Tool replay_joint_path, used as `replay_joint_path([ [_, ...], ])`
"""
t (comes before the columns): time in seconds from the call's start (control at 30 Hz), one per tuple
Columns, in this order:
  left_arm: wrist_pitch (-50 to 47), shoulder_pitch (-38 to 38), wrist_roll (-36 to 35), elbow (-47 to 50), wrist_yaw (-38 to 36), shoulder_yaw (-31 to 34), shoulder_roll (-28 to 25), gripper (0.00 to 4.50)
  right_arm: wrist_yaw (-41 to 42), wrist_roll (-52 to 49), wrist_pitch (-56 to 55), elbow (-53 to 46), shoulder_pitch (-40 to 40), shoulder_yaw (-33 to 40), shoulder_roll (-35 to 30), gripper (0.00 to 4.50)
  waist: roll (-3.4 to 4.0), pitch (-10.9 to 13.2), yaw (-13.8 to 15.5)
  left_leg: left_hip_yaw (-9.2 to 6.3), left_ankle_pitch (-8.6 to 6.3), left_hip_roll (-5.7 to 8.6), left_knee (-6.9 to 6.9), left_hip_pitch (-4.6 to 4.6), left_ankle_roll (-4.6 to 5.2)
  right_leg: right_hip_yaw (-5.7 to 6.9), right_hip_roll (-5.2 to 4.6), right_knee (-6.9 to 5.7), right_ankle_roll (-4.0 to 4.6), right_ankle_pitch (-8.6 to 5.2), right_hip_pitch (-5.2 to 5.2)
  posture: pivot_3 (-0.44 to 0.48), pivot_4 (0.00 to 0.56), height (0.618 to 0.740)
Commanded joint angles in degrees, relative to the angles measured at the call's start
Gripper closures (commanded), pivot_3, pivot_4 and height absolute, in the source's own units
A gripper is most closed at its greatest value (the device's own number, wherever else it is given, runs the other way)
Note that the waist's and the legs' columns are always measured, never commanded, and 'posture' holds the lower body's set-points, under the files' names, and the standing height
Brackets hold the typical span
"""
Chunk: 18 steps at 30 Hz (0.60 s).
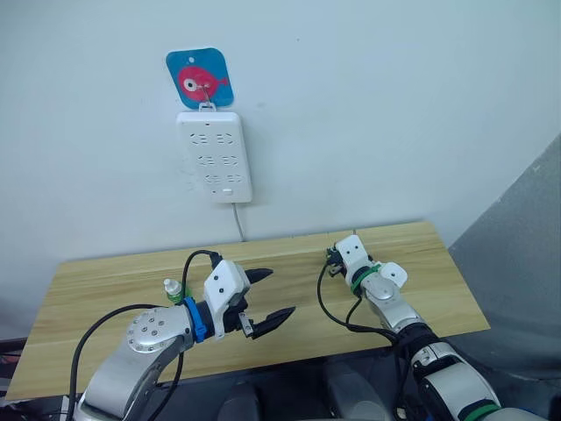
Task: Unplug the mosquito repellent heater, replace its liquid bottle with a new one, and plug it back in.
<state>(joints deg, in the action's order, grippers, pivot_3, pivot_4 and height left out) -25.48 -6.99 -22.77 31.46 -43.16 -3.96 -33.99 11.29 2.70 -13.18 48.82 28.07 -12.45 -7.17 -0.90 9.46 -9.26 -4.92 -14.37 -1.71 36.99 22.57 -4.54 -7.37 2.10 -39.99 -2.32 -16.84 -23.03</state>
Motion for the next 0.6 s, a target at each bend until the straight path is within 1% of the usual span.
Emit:
replay_joint_path([
  [0.03, 0.96, 1.14, -0.59, 1.27, 1.85, 2.46, 0.93, 0.0, 0.6, -1.51, 0.11, 0.72, 0.17, 2.81, 1.22, 3.31, 0.0, 0.0, 0.05, 0.0, 0.0, 0.0, 0.0, -0.06, 0.0, 0.0, 0.0, 0.0, 0.0, 0.0, 0.06, -0.056, 0.137, 0.74],
  [0.07, 1.96, 1.2, 0.33, 0.85, 2.12, 2.64, 0.88, 0.0, 0.47, -1.42, 0.0, 0.73, 0.13, 3.32, 1.36, 2.91, 0.0, 0.0, 0.08, 0.0, 0.0, 0.0, 0.0, -0.13, 0.0, 0.0, 0.0, 0.01, 0.0, 0.0, 0.14, -0.056, 0.137, 0.74],
  [0.1, 2.78, 1.15, 0.94, 0.49, 2.27, 2.79, 0.87, 0.0, 0.45, -1.51, 0.02, 0.73, 0.1, 3.87, 1.54, 2.61, 0.0, 0.0, 0.12, 0.0, 0.0, 0.0, 0.0, -0.23, 0.0, 0.0, 0.0, 0.02, -0.01, -0.01, 0.25, -0.056, 0.137, 0.74],
  [0.17, 4.05, 0.88, 1.38, -0.23, 3.07, 3.53, 1.39, 0.0, 0.26, -1.92, 0.16, -0.1, 0.08, 5.07, 1.71, 1.87, 0.0, 0.01, 0.13, 0.01, 0.0, 0.01, -0.03, -0.4, 0.0, -0.02, 0.0, 0.04, -0.02, -0.02, 0.39, -0.06, 0.138, 0.74],
  [0.23, 4.73, 0.31, 0.91, -0.59, 3.4, 4.84, 1.57, 0.0, 0.53, -2.32, -0.01, -3.56, -0.9, 5.73, 1.72, 1.18, 0.0, 0.01, 0.19, 0.02, -0.01, 0.01, -0.04, -0.53, 0.0, -0.03, 0.0, 0.07, -0.22, -0.14, 0.52, -0.06, 0.138, 0.74],
  [0.33, 3.9, -1.36, -1.22, -0.76, 3.57, 7.82, 1.87, 0.0, 2.89, -2.28, -0.96, -12.15, -4.64, 5.03, 0.91, 1.18, 0.01, 0.04, 0.23, 0.0, -0.01, 0.0, -0.07, -0.65, -0.01, -0.02, 0.0, 0.09, -0.25, -0.17, 0.63, -0.07, 0.151, 0.74],
  [0.4, 4.2, -3.45, -1.87, -1.12, 3.05, 9.66, 1.41, 0.0, 5.19, -1.18, -1.57, -18.96, -8.02, 3.55, -0.67, 1.18, 0.04, 0.14, 0.33, -0.01, -0.02, -0.01, -0.09, -0.66, -0.01, -0.01, 0.0, 0.09, -0.26, -0.2, 0.65, -0.071, 0.159, 0.74],
  [0.43, 4.35, -4.79, -1.83, -1.57, 3.59, 11.28, 1.46, 0.0, 6.14, -0.8, -1.0, -23.24, -10.06, 3.1, -1.78, 1.18, 0.03, 0.25, 0.44, -0.01, -0.02, -0.01, -0.1, -0.67, -0.01, -0.02, 0.0, 0.11, -0.27, -0.21, 0.66, -0.071, 0.172, 0.74],
  [0.5, 5.63, -7.69, -2.3, -2.03, 2.88, 14.25, 1.1, 0.0, 8.9, -0.99, 1.43, -32.45, -14.14, 2.16, -4.28, 1.18, -0.04, 0.85, 0.74, 0.0, -0.03, -0.01, -0.1, -0.71, -0.02, -0.03, -0.01, 0.14, -0.27, -0.24, 0.71, -0.071, 0.19, 0.74],
  [0.53, 6.28, -9.39, -3.87, -2.04, 1.94, 16.54, 1.26, 0.0, 11.26, -1.34, 3.77, -38.68, -16.47, 1.14, -6.08, 1.18, -0.08, 1.27, 0.95, 0.0, -0.03, -0.02, -0.08, -0.74, -0.02, -0.05, -0.02, 0.13, -0.26, -0.25, 0.73, -0.07, 0.205, 0.74],
  [0.57, 6.34, -10.77, -4.57, -2.17, 1.39, 17.97, 1.05, 0.0, 13.36, -1.97, 6.18, -43.76, -18.23, 0.22, -7.48, 1.18, -0.13, 1.58, 1.16, 0.01, -0.03, -0.02, -0.07, -0.72, -0.02, -0.06, -0.02, 0.13, -0.24, -0.26, 0.72, -0.07, 0.205, 0.74],
  [0.6, 7.1, -12.26, -4.75, -2.61, 0.48, 19.17, 0.86, 0.0, 15.99, -3.42, 9.95, -49.66, -20.04, -0.86, -9.06, 1.18, -0.19, 1.96, 1.35, 0.01, -0.03, -0.03, -0.07, -0.71, -0.02, -0.05, -0.03, 0.14, -0.22, -0.27, 0.71, -0.066, 0.229, 0.74],
])
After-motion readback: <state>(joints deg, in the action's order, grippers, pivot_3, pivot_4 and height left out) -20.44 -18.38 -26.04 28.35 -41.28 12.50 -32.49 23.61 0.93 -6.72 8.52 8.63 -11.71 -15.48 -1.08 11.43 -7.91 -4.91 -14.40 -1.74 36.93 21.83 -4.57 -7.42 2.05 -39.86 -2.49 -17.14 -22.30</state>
